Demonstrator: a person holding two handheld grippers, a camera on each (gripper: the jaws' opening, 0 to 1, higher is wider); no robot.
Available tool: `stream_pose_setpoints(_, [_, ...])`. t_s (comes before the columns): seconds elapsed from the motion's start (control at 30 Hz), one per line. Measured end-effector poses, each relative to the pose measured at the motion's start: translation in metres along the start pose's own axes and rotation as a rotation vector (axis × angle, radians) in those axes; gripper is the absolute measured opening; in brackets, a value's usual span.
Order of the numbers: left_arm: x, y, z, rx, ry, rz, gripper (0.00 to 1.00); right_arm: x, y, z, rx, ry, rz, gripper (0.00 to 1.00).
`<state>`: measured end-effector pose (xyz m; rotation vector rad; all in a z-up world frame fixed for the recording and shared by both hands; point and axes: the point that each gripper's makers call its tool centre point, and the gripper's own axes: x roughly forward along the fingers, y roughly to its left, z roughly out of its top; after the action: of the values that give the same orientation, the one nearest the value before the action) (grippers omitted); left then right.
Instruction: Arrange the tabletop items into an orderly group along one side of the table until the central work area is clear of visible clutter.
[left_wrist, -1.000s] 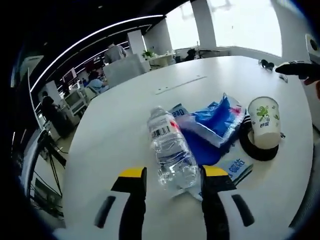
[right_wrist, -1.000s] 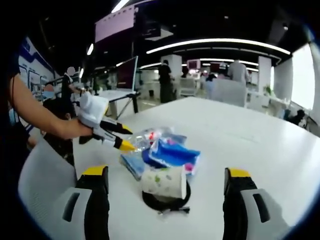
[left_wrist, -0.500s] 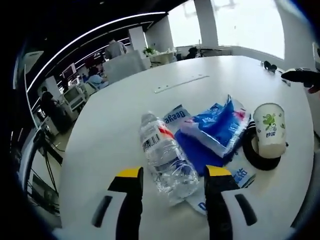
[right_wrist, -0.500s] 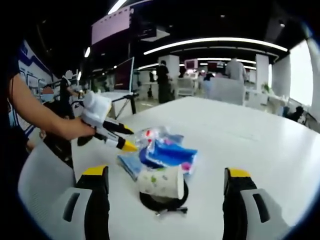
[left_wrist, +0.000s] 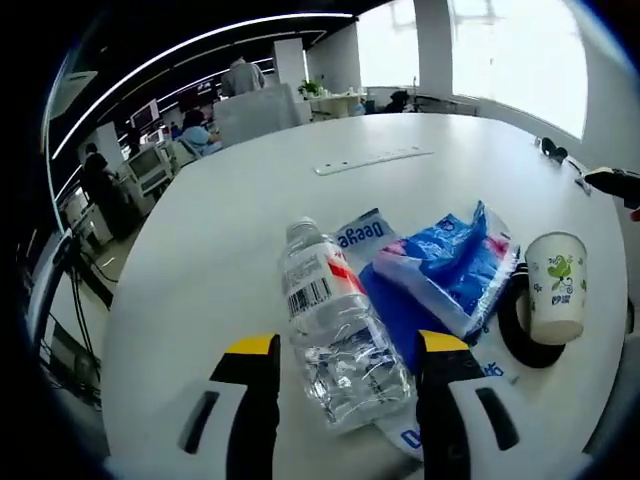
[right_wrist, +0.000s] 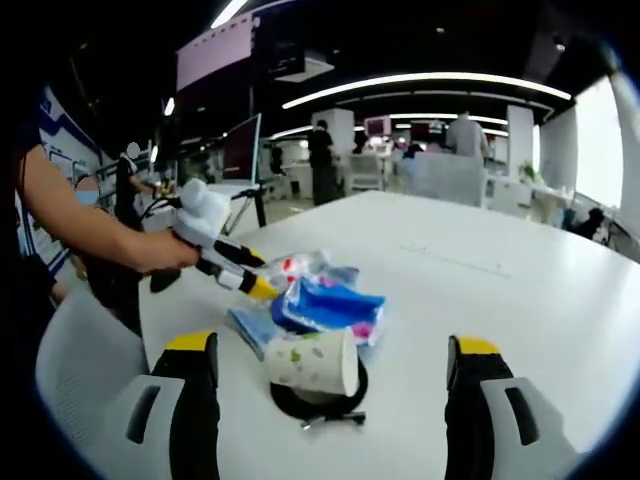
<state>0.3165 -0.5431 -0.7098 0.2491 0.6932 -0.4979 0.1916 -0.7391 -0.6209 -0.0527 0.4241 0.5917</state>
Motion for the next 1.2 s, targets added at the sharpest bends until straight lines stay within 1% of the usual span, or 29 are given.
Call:
stream_pose_setpoints(0.23, [0.010, 0.001, 0.006, -0.012, 0.014, -0.006, 0.52, 0.002, -0.003, -0.003, 0.005, 0.006, -0.003, 0.92])
stream_pose_setpoints(0.3, [0.012, 0.002, 0.007, -0.028, 0.022, -0.003, 0.52, 0.002, -0.005, -0.003, 0.011, 0.005, -0.006, 0.92])
stream_pose_setpoints(0.4, [0.015, 0.002, 0.011, -0.040, 0.017, -0.007, 0.50, 0.001, -0.008, -0.005, 0.010, 0.010, -0.009, 0.92])
stream_pose_setpoints(0.67, [0.024, 0.011, 0.011, -0.132, 0.036, -0.004, 0.47, 0.001, -0.012, -0.009, 0.018, 0.018, -0.014, 0.92])
stream_pose_setpoints(0.87, [0.031, 0.012, 0.013, -0.196, 0.062, -0.028, 0.47, 0.001, -0.014, -0.009, 0.021, 0.020, -0.016, 0.91])
stream_pose_setpoints(1.13, [0.038, 0.017, 0.015, -0.225, 0.103, -0.066, 0.43, 0.002, -0.015, -0.011, 0.024, 0.024, -0.017, 0.91])
stream_pose_setpoints(1.2, [0.039, 0.016, 0.015, -0.217, 0.114, -0.074, 0.43, 0.002, -0.015, -0.012, 0.025, 0.026, -0.018, 0.91])
